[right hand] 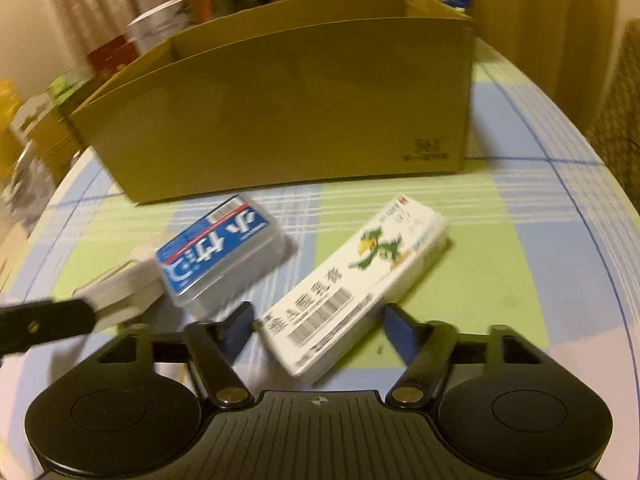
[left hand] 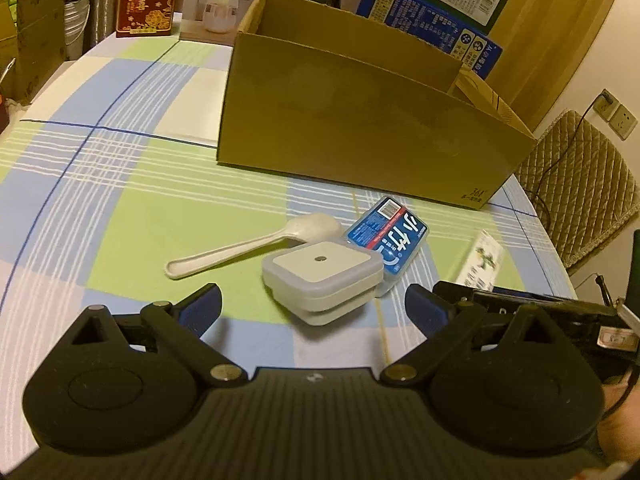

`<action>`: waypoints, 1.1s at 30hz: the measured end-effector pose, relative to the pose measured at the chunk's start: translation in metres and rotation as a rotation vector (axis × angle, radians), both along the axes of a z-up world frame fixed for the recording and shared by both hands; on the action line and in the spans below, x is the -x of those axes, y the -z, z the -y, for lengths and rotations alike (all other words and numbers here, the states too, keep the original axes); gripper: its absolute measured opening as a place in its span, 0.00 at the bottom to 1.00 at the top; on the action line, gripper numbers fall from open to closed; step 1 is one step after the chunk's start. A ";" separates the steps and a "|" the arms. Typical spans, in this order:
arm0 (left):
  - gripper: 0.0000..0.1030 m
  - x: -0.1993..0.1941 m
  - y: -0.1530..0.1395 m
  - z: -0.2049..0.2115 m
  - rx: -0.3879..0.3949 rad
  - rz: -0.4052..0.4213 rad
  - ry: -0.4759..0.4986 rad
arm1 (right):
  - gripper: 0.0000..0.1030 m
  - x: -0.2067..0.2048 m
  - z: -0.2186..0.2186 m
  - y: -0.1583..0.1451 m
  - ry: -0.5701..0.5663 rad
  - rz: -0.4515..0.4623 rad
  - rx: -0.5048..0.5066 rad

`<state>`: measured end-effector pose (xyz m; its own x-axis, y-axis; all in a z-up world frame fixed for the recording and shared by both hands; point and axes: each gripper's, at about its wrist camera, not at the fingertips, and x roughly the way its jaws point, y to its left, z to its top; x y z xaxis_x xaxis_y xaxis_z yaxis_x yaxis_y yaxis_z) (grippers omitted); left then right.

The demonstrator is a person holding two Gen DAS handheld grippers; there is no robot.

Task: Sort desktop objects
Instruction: 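Grasp the white parrot ointment box with right tool while left tool grasps white square case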

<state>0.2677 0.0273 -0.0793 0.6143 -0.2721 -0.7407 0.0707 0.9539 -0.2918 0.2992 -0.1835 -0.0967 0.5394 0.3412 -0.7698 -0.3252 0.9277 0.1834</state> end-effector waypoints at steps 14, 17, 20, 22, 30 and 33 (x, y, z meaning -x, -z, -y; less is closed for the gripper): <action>0.92 -0.024 0.014 0.024 -0.017 -0.022 -0.046 | 0.51 0.010 0.029 -0.009 0.022 0.038 0.048; 0.86 -0.028 0.018 0.025 -0.046 -0.031 -0.056 | 0.56 0.006 0.025 -0.008 -0.001 0.056 0.067; 0.76 -0.029 0.021 0.023 -0.058 -0.037 -0.055 | 0.56 0.001 0.020 -0.005 -0.021 0.068 0.080; 0.72 -0.028 0.022 0.022 -0.060 -0.039 -0.045 | 0.56 -0.004 0.016 -0.002 -0.035 0.075 0.101; 0.71 -0.007 0.019 0.021 -0.085 -0.028 0.046 | 0.35 -0.003 0.015 0.002 -0.047 0.034 0.119; 0.71 0.007 0.018 0.025 -0.073 -0.030 0.133 | 0.35 0.013 0.021 -0.002 -0.047 0.014 0.106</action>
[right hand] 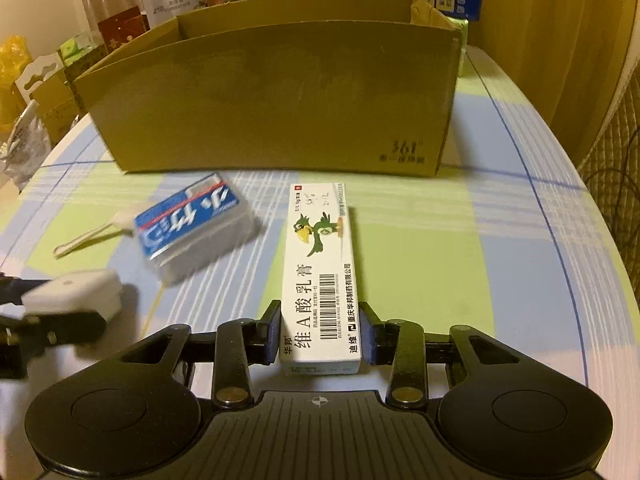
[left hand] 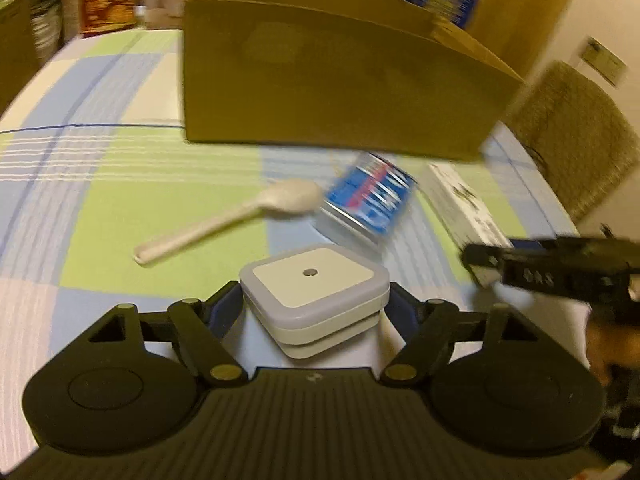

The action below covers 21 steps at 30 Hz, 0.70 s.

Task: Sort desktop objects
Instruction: 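Grasp the white parrot ointment box with right tool while left tool grasps white square case, then lift the ointment box and white square case off the table with both tools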

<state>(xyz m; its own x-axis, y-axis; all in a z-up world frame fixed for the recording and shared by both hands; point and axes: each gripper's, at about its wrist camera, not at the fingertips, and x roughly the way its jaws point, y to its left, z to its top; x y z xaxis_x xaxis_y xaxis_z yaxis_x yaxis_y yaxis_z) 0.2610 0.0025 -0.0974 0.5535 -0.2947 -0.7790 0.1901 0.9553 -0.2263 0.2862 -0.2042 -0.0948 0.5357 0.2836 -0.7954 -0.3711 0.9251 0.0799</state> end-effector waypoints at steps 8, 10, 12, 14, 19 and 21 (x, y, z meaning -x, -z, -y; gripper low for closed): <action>0.72 0.031 0.002 0.013 -0.038 0.010 0.117 | 0.38 0.040 0.026 -0.006 0.029 -0.029 -0.040; 0.75 0.034 0.002 0.014 -0.049 0.028 0.109 | 0.41 0.045 0.026 -0.011 0.022 -0.004 -0.047; 0.75 0.036 0.002 0.016 -0.061 0.054 0.095 | 0.46 0.048 0.024 -0.014 0.019 0.030 -0.043; 0.76 0.038 0.001 0.017 -0.065 0.084 0.078 | 0.48 0.050 0.024 -0.014 0.013 0.041 -0.043; 0.77 0.040 0.004 0.020 -0.065 0.104 0.062 | 0.50 0.051 0.022 -0.010 -0.005 0.050 -0.027; 0.77 0.039 0.007 0.021 -0.064 0.101 0.056 | 0.51 0.051 0.022 -0.008 -0.003 0.048 -0.027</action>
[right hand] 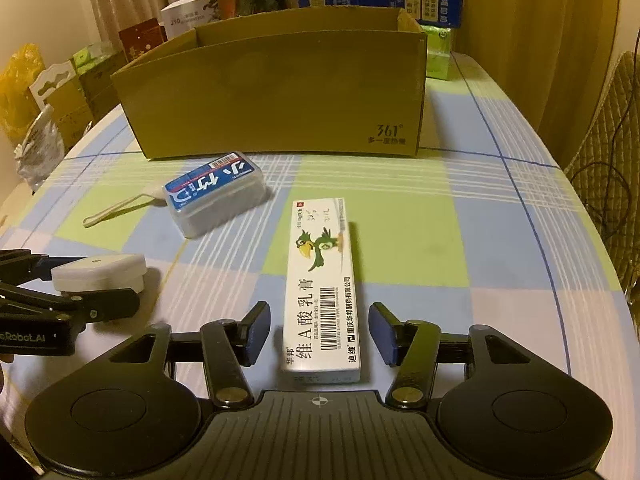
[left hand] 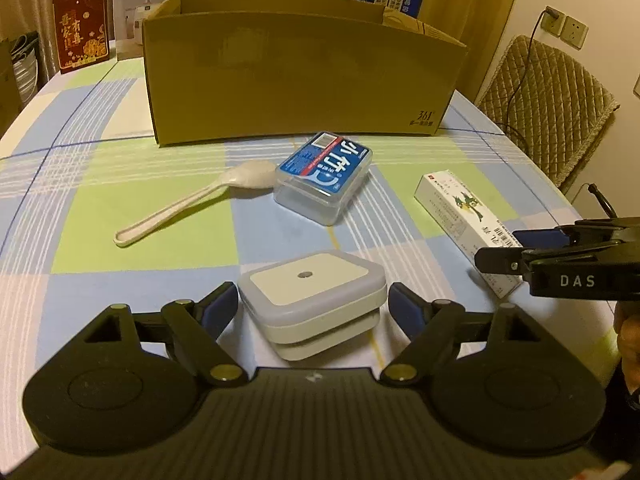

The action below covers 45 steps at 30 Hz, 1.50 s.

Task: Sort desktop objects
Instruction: 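Lift the ointment box and white square case off the table with both tools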

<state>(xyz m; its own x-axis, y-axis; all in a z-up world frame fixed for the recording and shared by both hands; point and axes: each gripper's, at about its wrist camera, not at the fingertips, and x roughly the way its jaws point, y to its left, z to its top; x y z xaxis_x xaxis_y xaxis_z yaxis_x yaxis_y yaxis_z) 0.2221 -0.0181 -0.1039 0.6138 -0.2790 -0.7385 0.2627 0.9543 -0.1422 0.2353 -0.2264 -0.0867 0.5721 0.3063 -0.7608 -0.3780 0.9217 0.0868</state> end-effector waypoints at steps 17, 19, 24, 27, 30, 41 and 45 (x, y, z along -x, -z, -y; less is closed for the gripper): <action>0.67 -0.002 0.007 -0.002 0.023 0.000 0.037 | 0.51 -0.012 -0.003 0.006 -0.028 0.002 -0.005; 0.67 -0.001 0.007 -0.001 0.022 0.003 0.039 | 0.51 -0.015 -0.005 0.007 -0.042 0.010 0.007; 0.67 -0.002 0.006 0.001 0.026 0.002 0.040 | 0.51 -0.026 -0.010 0.010 -0.060 0.023 0.038; 0.67 -0.003 0.006 0.001 0.026 0.001 0.039 | 0.50 -0.030 -0.013 0.014 -0.070 0.022 0.057; 0.67 -0.003 0.007 0.002 0.026 0.000 0.037 | 0.36 -0.030 -0.017 0.015 -0.084 0.036 0.072; 0.67 0.003 -0.001 0.005 0.023 0.003 0.032 | 0.34 -0.009 -0.009 0.001 -0.034 0.048 0.062; 0.67 0.008 -0.007 0.007 0.018 0.000 0.023 | 0.35 0.004 -0.005 -0.012 -0.016 0.046 0.030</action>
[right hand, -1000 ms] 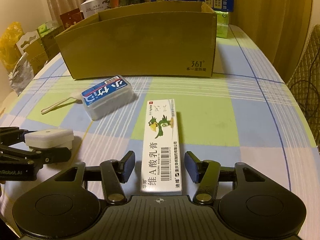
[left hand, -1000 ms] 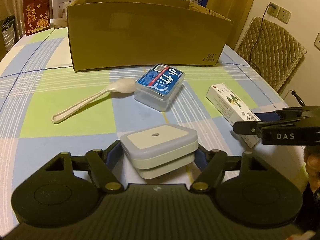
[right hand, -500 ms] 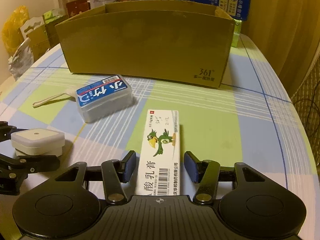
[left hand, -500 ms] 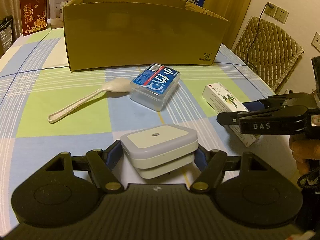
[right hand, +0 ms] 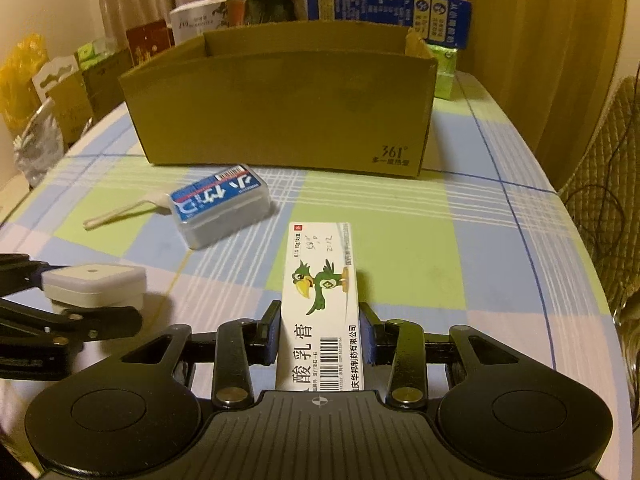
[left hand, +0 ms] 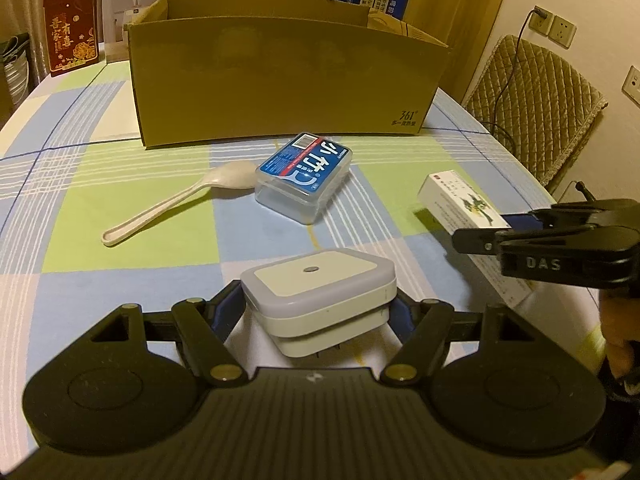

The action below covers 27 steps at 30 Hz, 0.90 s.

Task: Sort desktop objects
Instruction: 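Lift the ointment box and white square case off the table with both tools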

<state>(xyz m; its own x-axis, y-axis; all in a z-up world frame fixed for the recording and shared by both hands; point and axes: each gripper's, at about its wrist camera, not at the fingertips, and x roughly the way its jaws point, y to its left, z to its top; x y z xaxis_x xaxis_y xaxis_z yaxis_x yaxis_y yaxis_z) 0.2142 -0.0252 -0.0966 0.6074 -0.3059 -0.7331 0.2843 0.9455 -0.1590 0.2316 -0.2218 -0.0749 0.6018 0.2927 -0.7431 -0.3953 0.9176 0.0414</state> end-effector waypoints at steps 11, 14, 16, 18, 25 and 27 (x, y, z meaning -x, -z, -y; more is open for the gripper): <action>0.67 0.020 -0.026 0.001 -0.004 0.006 -0.031 | 0.35 0.029 0.007 -0.030 0.023 0.010 -0.043; 0.67 0.026 -0.033 0.001 -0.008 0.007 -0.041 | 0.35 0.036 0.008 -0.037 0.022 0.020 -0.048; 0.67 0.031 -0.039 0.001 -0.009 0.011 -0.045 | 0.35 0.040 0.008 -0.042 0.019 0.027 -0.051; 0.67 0.035 -0.044 0.000 -0.011 0.016 -0.047 | 0.34 0.045 0.008 -0.048 0.017 0.035 -0.053; 0.67 0.049 -0.062 0.000 -0.019 0.037 -0.053 | 0.35 0.059 0.010 -0.065 0.015 0.057 -0.059; 0.67 0.053 -0.066 0.000 -0.019 0.041 -0.055 | 0.35 0.062 0.010 -0.070 0.012 0.060 -0.056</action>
<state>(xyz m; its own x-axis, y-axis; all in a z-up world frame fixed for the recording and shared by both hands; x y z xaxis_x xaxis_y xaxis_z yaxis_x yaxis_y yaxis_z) 0.1616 -0.0249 -0.0304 0.6522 -0.2572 -0.7131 0.2377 0.9626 -0.1298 0.1695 -0.2313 -0.0053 0.6489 0.3253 -0.6879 -0.3872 0.9194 0.0695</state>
